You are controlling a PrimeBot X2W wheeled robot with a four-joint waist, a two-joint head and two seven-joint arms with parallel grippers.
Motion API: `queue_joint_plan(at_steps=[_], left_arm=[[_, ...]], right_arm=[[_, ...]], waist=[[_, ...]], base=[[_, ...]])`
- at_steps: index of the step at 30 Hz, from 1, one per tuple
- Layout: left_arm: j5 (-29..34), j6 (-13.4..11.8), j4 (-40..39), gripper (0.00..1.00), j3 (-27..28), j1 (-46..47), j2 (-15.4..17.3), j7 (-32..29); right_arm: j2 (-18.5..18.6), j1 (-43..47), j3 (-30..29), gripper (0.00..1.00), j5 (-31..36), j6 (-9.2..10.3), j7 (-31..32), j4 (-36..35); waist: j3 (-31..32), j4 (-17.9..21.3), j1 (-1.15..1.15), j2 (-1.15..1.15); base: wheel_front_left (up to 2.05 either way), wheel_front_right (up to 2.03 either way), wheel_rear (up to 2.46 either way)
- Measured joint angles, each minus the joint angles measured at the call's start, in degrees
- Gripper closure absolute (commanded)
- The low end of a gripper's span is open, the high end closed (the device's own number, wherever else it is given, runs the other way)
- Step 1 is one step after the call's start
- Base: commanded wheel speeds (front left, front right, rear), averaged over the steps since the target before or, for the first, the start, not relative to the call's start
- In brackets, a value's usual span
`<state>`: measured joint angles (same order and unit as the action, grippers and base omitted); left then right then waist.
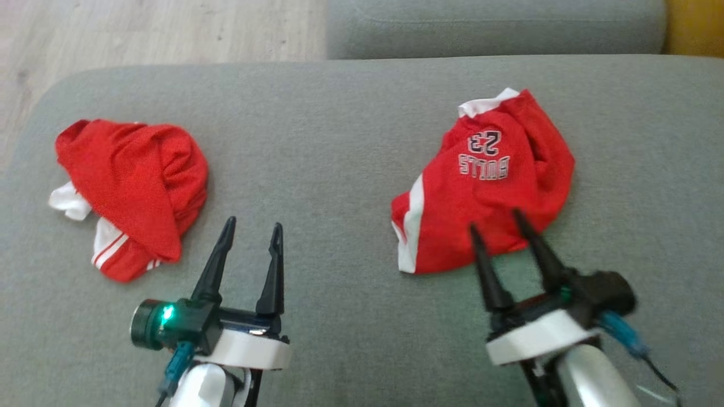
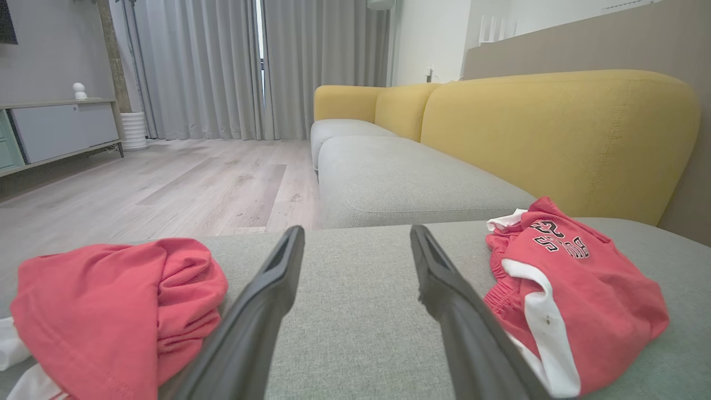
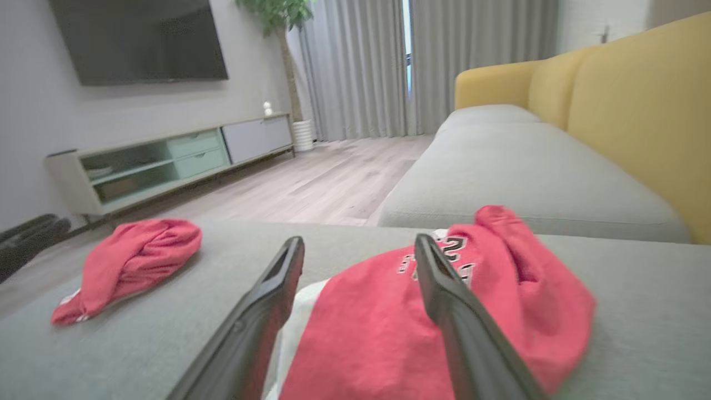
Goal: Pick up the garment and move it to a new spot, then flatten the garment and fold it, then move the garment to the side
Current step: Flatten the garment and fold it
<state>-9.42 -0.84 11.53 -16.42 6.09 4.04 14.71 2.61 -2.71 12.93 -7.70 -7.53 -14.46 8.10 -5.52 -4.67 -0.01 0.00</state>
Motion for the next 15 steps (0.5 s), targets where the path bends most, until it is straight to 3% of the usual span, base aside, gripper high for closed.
queue_joint_plan(at_steps=[4, 15], left_arm=[[0.01, 0.92, 0.18, 0.0, -0.19, 0.13, -0.62, 0.0], [-1.12, 1.4, 2.45, 0.0, -2.82, 2.03, -1.1, 0.0]], right_arm=[[0.02, -5.03, 3.6, 0.0, 1.7, 0.0, 0.77, 7.55], [0.2, -17.42, 3.21, 0.0, 4.88, 0.0, 11.09, 25.35]], waist=[[-0.85, -1.76, 0.01, 0.0], [-3.07, -8.4, 0.01, 0.0]], base=[[0.0, 0.0, 0.0], [0.0, 0.0, 0.0]])
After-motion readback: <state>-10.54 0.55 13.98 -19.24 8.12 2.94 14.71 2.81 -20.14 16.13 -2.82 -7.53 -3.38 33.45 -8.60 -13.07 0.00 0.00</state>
